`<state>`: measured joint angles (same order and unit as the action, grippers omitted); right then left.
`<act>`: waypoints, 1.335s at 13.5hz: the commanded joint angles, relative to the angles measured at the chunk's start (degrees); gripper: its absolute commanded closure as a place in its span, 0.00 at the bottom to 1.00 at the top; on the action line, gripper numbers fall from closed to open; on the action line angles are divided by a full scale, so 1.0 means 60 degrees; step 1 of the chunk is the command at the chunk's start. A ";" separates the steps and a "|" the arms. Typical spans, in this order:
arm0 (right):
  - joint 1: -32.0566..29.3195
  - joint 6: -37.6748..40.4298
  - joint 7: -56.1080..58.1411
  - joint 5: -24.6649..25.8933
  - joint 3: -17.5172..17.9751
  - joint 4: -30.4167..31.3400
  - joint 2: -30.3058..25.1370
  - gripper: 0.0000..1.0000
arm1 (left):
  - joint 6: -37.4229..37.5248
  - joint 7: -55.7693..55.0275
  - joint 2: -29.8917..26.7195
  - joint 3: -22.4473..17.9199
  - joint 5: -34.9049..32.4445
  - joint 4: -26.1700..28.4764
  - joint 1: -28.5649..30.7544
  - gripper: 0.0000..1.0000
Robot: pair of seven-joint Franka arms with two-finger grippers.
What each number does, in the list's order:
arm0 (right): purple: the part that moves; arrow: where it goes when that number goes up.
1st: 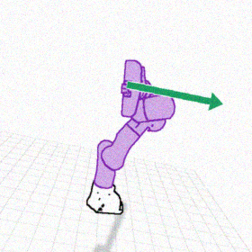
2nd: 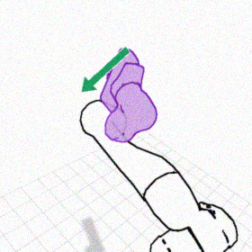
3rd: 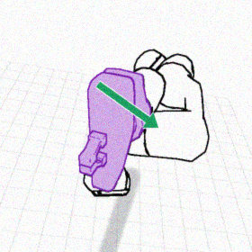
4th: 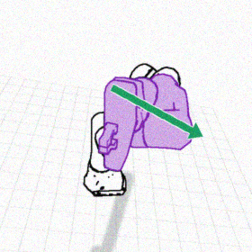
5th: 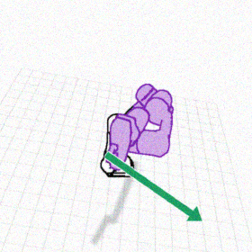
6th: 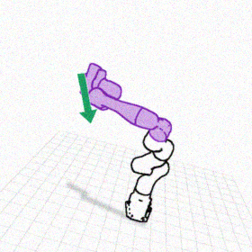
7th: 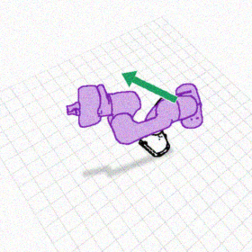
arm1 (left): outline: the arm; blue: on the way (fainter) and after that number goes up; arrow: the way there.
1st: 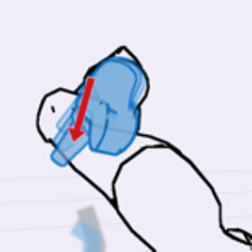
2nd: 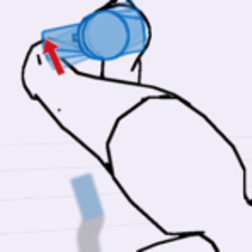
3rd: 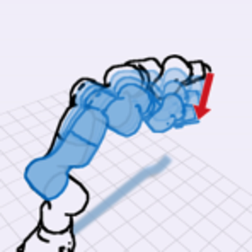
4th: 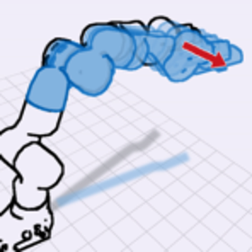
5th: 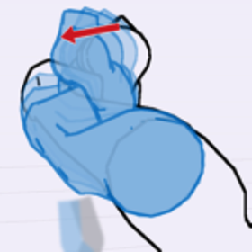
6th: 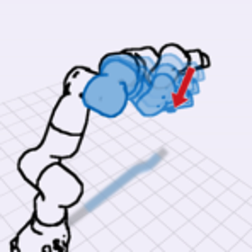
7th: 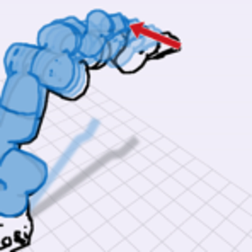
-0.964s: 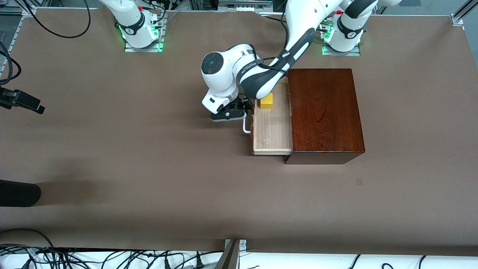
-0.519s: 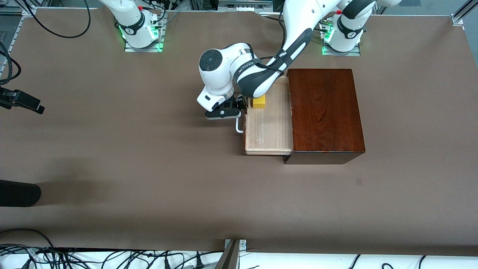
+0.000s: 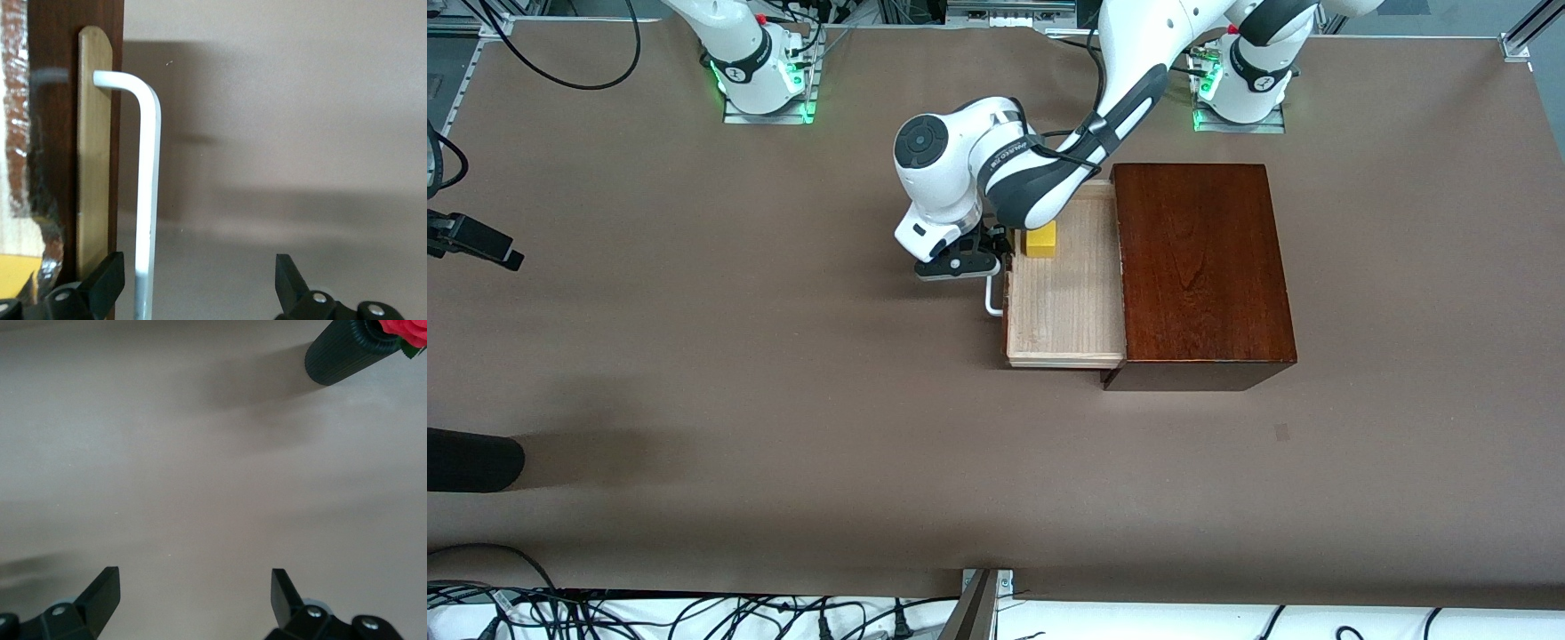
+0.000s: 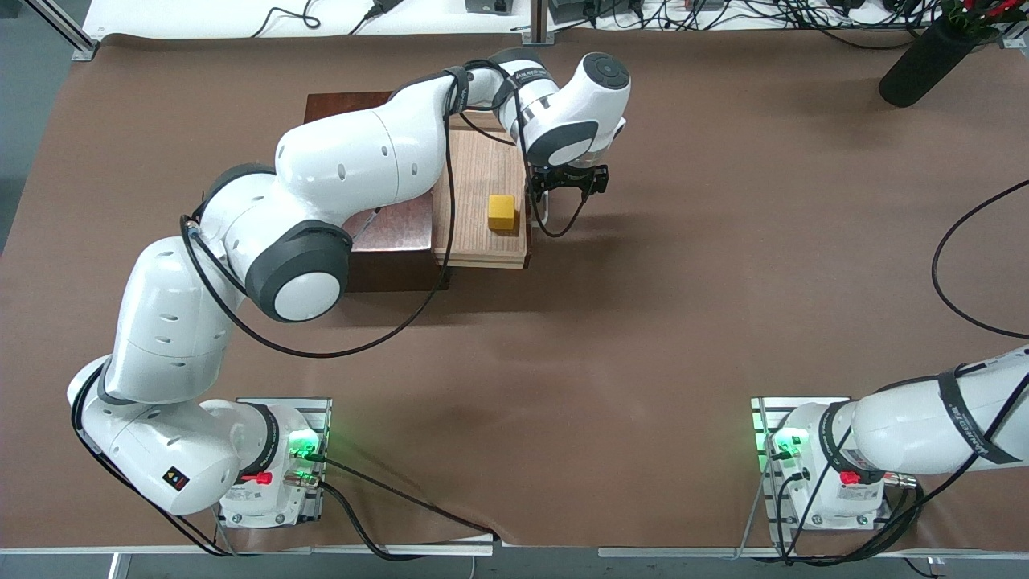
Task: Open drawer, take yellow block, close drawer
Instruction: 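Pull the drawer handle outward with the left gripper, then release the handle and raise the left gripper away from the drawer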
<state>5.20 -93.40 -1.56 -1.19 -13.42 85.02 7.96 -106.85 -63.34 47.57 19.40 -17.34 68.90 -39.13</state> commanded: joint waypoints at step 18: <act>-0.0033 0.0157 0.0070 -0.0167 0.0039 -0.0123 -0.0111 0.00 | 0.3393 0.2509 -0.3781 0.0077 0.2068 -0.0219 0.3426 0.00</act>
<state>5.25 -93.37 -1.56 -1.29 -13.92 84.67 7.88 -88.12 -54.58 28.27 19.42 -8.20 65.94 -24.23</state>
